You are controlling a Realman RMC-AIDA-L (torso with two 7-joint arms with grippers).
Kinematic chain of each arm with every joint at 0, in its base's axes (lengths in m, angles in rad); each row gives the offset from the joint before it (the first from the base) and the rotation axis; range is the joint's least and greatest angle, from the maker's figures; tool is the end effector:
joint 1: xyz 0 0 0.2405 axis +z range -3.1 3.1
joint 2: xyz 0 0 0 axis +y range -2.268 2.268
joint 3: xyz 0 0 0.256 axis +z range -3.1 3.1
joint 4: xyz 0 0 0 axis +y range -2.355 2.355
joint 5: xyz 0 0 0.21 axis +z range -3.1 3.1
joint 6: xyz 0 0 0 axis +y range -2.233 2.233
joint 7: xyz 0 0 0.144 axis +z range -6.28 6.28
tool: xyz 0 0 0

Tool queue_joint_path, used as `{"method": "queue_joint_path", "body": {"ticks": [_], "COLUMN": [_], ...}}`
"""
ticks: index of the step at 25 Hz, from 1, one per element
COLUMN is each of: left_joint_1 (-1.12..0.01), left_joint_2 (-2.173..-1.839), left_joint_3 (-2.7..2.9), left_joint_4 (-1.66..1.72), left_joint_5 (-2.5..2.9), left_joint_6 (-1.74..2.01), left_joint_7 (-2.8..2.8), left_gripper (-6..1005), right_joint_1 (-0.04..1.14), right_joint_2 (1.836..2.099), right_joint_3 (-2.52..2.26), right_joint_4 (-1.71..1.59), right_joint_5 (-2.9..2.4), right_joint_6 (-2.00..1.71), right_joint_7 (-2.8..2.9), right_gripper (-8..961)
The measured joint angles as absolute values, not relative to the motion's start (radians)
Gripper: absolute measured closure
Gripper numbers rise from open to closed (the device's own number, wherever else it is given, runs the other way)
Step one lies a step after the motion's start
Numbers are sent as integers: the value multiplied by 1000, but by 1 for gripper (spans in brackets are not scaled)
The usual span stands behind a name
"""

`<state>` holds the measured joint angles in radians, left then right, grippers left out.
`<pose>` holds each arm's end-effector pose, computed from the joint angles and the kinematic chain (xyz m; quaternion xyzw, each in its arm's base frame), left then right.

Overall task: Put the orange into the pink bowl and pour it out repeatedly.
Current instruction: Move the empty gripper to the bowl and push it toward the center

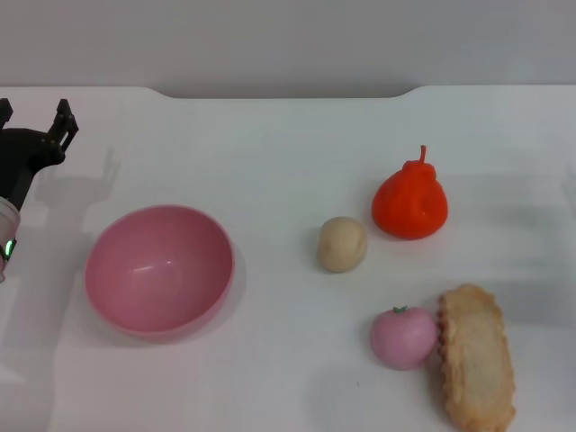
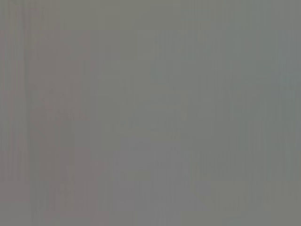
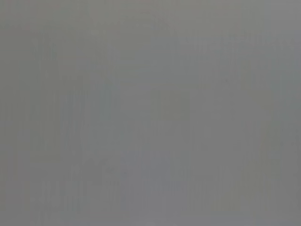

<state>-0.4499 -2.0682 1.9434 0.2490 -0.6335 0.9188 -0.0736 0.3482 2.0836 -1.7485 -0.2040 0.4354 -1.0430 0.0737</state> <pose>-0.3377 0.3588 -0.0049 -0.6756 -0.2773 -0.2456 0.6375 0.3682 0.3191 0.0095 -0.6502 0.2646 0.2320 0.6734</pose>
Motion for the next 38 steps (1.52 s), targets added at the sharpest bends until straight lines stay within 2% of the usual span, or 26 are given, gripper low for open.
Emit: {"method": "queue_joint_path", "body": {"ticks": [25,31,33,34,35,38], "left_joint_1": [-436,-421,-393,-393,-371,-347], "left_joint_2": [-2064,-2031,-2007,-2007,-1988,-1974], "left_joint_3": [1943,1939,1927,1927,1901,1856], "left_joint_4": [251,359,465,465,583,719], "left_joint_5": [-633,-576,-531,-531,-483,-416], "left_joint_6": [920,885,780,780,643,469], "left_joint_7": [-74,-93,-108,-108,-111,-109], "left_gripper": [222,228,230,231,231,234], "right_joint_1": [357,357,355,354,353,353], "right_joint_2": [2085,2085,2085,2085,2086,2086], "right_joint_3": [-1752,-1752,-1751,-1751,-1750,-1748], "right_joint_4": [-205,-205,-205,-205,-205,-204], "right_joint_5": [432,437,438,438,438,439], "right_joint_6": [-1031,-1030,-1029,-1029,-1029,-1029], "right_joint_7": [74,74,74,74,74,74], "right_gripper": [164,165,165,165,165,165]}}
